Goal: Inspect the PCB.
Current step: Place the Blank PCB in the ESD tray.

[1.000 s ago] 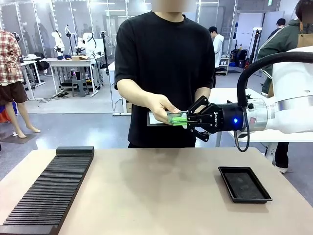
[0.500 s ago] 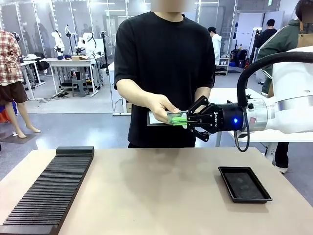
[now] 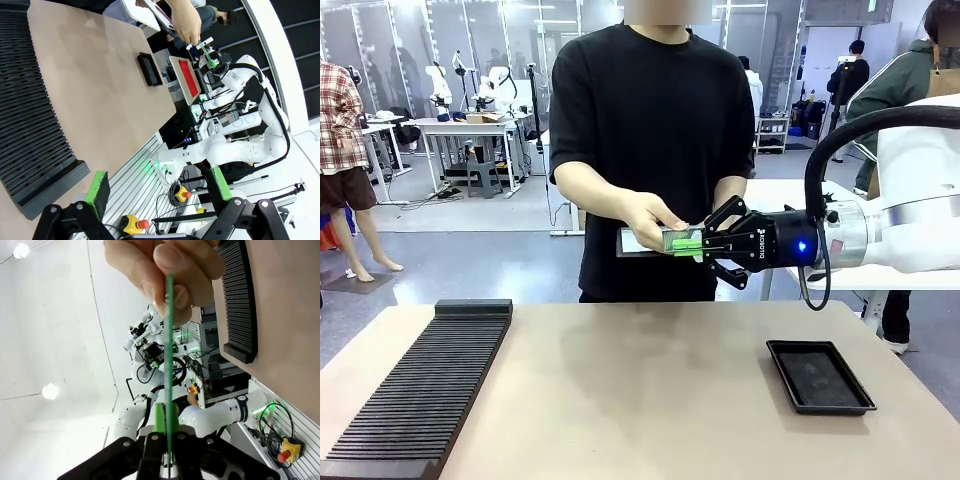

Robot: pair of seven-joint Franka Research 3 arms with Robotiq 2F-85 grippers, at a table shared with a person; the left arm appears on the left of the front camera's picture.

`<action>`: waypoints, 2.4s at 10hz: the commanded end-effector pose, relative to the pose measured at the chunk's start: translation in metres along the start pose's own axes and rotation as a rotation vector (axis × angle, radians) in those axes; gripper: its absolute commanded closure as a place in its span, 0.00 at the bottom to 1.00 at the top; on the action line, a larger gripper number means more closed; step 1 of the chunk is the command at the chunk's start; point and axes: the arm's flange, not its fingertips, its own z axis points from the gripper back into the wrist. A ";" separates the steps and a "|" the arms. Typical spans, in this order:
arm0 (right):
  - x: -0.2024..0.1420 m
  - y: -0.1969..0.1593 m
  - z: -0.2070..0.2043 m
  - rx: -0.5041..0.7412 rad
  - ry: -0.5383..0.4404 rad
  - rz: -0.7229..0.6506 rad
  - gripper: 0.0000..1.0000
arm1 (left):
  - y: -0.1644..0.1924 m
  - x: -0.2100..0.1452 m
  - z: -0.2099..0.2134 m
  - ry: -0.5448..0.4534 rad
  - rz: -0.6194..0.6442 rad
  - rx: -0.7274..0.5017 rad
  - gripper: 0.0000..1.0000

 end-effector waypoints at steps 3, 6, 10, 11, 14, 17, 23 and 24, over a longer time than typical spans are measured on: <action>0.000 0.002 -0.001 -0.002 -0.001 0.005 1.00 | -0.003 0.003 0.002 0.011 0.012 0.006 0.00; 0.000 0.002 -0.001 -0.002 -0.001 0.005 1.00 | -0.003 0.003 0.002 0.011 0.012 0.006 0.00; 0.000 0.002 -0.001 -0.002 -0.001 0.005 1.00 | -0.003 0.003 0.002 0.011 0.012 0.006 0.00; 0.000 0.002 -0.001 -0.002 -0.001 0.005 1.00 | -0.003 0.003 0.002 0.011 0.012 0.006 0.00; 0.000 0.002 -0.001 -0.002 -0.001 0.005 1.00 | -0.003 0.003 0.002 0.011 0.012 0.006 0.00; 0.000 0.000 0.000 0.000 0.000 0.001 0.97 | -0.003 0.003 0.002 0.011 0.012 0.006 0.00; -0.016 0.000 0.065 -0.406 -0.024 0.085 0.97 | -0.003 0.003 0.002 0.011 0.012 0.006 0.00; -0.014 -0.004 0.081 -0.432 -0.028 0.090 0.97 | -0.003 0.003 0.002 0.011 0.012 0.006 0.00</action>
